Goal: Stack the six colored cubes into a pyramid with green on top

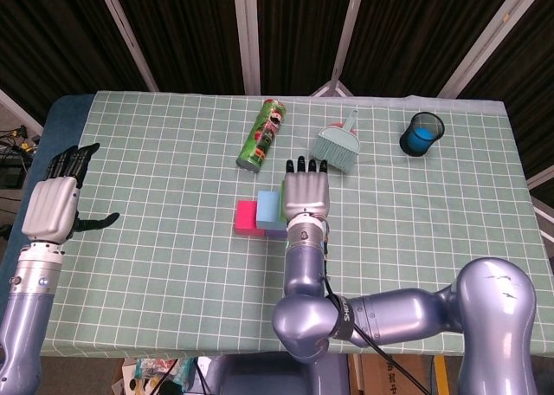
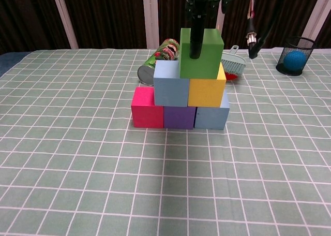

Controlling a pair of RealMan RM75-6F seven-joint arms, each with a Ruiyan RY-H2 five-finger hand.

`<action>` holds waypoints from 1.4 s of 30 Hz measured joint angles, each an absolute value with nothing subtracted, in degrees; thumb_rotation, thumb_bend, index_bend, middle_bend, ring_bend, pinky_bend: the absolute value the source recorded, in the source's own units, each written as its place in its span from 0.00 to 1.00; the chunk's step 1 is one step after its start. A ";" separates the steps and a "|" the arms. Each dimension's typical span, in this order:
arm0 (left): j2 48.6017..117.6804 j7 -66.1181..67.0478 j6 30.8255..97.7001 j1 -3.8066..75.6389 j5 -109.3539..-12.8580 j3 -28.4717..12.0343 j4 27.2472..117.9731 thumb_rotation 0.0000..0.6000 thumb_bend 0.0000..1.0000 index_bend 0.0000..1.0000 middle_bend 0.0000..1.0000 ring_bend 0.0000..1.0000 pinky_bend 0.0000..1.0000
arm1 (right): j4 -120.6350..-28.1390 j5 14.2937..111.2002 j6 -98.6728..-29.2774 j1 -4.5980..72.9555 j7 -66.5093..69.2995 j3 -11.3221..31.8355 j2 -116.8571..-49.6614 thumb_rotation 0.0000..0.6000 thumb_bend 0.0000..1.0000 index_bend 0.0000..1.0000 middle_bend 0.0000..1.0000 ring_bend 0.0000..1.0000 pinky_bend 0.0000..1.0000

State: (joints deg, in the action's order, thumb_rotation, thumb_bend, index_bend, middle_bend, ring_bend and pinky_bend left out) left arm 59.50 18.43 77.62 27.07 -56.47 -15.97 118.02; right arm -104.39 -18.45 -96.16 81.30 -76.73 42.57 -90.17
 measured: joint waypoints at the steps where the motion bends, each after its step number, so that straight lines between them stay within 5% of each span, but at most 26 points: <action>1: 59.50 18.44 77.61 27.07 -56.47 -15.96 117.97 1.00 0.12 0.00 0.07 0.02 0.05 | -104.68 -18.42 -96.30 81.19 -76.74 42.53 -90.01 1.00 0.26 0.00 0.00 0.01 0.01; 15: 60.15 20.31 77.85 27.19 -57.51 -14.93 117.59 1.00 0.12 0.00 0.07 0.02 0.05 | -117.46 -21.15 -102.02 70.78 -76.21 40.54 -80.01 1.00 0.26 0.00 0.00 0.00 0.01; 22: 61.00 20.75 78.52 26.91 -59.53 -14.06 117.60 1.00 0.12 0.00 0.07 0.02 0.05 | -122.67 -14.32 -101.34 61.45 -73.10 33.58 -72.23 1.00 0.26 0.00 0.00 0.00 0.00; 32: 63.64 17.42 79.10 24.25 -65.98 -9.52 113.00 1.00 0.12 0.00 0.05 0.02 0.04 | -124.00 15.91 -94.35 42.63 -53.37 17.97 -62.24 1.00 0.26 0.00 0.00 0.00 0.00; 42: 66.05 7.30 85.87 16.23 -76.65 -3.38 99.58 1.00 0.09 0.00 0.02 0.02 0.03 | -117.33 49.94 -92.53 23.39 -28.64 1.37 -59.30 1.00 0.26 0.00 0.00 0.00 0.00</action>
State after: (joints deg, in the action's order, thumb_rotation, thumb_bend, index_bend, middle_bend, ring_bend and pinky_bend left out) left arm 66.05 7.30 85.87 16.23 -76.65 -3.38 99.58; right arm -117.33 49.94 -92.53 23.39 -28.64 1.37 -59.30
